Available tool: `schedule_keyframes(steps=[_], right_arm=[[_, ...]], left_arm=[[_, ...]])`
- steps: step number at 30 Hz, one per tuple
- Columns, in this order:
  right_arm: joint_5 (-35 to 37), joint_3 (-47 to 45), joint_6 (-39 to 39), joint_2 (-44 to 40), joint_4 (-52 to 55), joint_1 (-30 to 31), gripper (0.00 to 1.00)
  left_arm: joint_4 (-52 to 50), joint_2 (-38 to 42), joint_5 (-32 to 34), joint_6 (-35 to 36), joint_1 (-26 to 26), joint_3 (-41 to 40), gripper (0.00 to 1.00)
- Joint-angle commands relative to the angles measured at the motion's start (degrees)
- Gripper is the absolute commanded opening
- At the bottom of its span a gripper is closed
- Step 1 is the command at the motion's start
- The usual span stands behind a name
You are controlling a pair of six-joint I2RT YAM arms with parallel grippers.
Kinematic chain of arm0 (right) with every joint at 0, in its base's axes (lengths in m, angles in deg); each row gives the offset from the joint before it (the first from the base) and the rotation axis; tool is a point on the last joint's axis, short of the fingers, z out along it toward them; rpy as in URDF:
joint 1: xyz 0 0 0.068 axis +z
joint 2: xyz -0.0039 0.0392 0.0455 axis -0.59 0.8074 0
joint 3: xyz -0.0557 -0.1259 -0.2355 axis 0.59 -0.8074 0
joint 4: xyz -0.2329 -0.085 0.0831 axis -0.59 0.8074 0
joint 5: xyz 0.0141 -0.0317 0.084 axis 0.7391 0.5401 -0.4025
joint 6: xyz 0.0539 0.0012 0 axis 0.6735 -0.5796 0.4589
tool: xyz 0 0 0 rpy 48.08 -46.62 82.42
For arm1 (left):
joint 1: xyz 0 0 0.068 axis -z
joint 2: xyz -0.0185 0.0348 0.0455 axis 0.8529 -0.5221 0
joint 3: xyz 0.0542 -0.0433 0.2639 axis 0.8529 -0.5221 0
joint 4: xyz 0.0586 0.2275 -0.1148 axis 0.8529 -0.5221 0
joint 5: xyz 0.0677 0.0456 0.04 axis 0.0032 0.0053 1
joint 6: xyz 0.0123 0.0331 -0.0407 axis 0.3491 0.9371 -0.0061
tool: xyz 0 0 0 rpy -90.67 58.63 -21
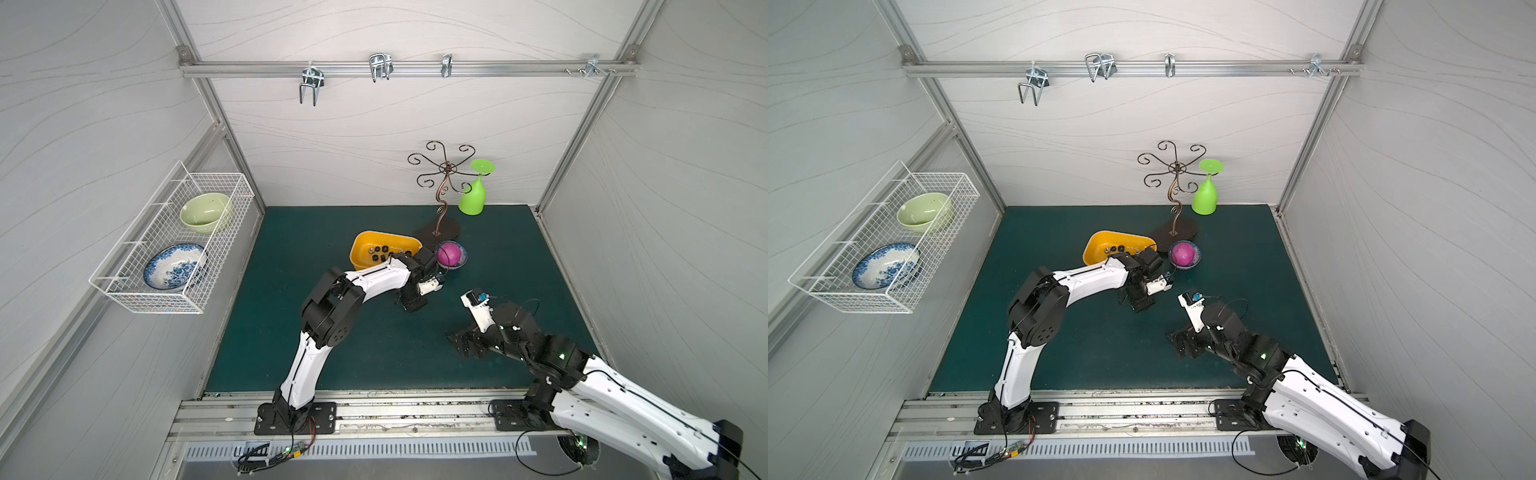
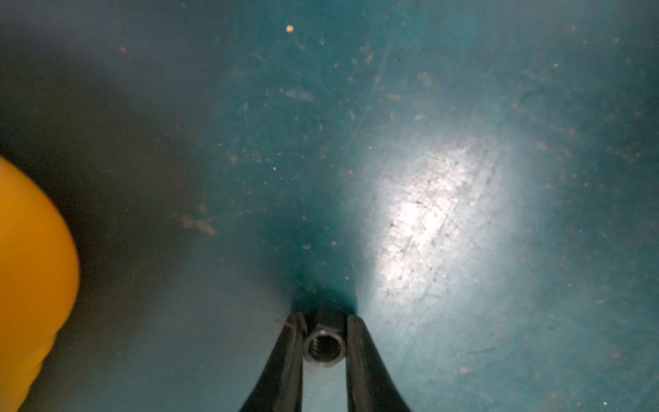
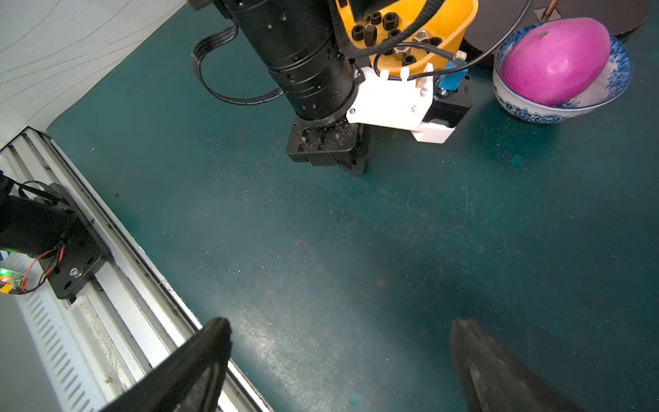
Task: Put the nuts on the desktop into the storage box
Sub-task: Pick up the nut from the center of the board.
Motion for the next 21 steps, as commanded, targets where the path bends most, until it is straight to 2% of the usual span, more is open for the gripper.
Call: schedule_keyframes(steps=[1,10,21], right_arm=[[0.6,-0.2,0.4,-0.2,0.6,0.3,0.99],[-6.5,0.3,-4.9,4.2,-6.9,0.5,0.99],[-4.6,6.0,-6.9,14.8,-13.2,1.3,0.99]], left_arm=[[-2.8,1.8,0.7,0.8,0.2,2.1,0.06],[-10.8,6.0,-2.5,1.2,-0.2,6.9,0.06],[-17.7,9.6,-4.1,2.4,-4.6,12.6,0.06]])
